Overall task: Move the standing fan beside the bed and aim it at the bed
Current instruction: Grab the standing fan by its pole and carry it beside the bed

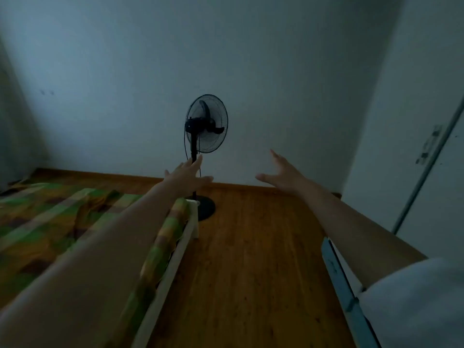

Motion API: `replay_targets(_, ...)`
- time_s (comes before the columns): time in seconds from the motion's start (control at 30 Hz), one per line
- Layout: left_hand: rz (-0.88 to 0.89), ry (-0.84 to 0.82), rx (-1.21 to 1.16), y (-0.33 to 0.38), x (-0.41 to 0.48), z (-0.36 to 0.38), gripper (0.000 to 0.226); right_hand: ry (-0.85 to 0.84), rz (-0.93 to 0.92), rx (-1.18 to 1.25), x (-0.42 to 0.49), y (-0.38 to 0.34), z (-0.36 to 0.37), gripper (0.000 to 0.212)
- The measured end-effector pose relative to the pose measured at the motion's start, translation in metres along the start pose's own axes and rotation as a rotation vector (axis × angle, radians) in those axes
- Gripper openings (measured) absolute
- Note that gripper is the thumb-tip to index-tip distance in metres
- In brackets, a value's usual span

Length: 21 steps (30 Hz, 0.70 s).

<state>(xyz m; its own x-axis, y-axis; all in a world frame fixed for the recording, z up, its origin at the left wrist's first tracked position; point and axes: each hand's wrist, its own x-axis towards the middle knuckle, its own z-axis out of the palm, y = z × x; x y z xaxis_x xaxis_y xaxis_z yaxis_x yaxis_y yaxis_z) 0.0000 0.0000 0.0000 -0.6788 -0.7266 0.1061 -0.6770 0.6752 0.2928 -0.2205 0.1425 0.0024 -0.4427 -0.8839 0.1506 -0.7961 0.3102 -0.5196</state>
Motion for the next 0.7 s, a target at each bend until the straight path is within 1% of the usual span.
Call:
replay_targets(0.1, -0.002, 0.008, 0.033, 0.010, 0.041, 0.006, 0.077, 0.017, -0.025, 0.031, 0.038, 0.012, -0.010, 0.094)
replay_targets(0.3, -0.038, 0.027, 0.051, 0.022, 0.133, 0.026, 0.076, -0.012, -0.052, 0.040, 0.122, 0.054, -0.022, 0.091)
replay_targets(0.53, -0.088, 0.017, 0.059, 0.013, 0.196, 0.039, 0.078, -0.056, -0.058, 0.070, 0.192, 0.087, -0.018, 0.092)
replay_targets(0.7, -0.067, -0.002, 0.051, 0.012, 0.255, 0.049, 0.077, -0.073, -0.059, 0.061, 0.243, 0.107, -0.012, 0.093)
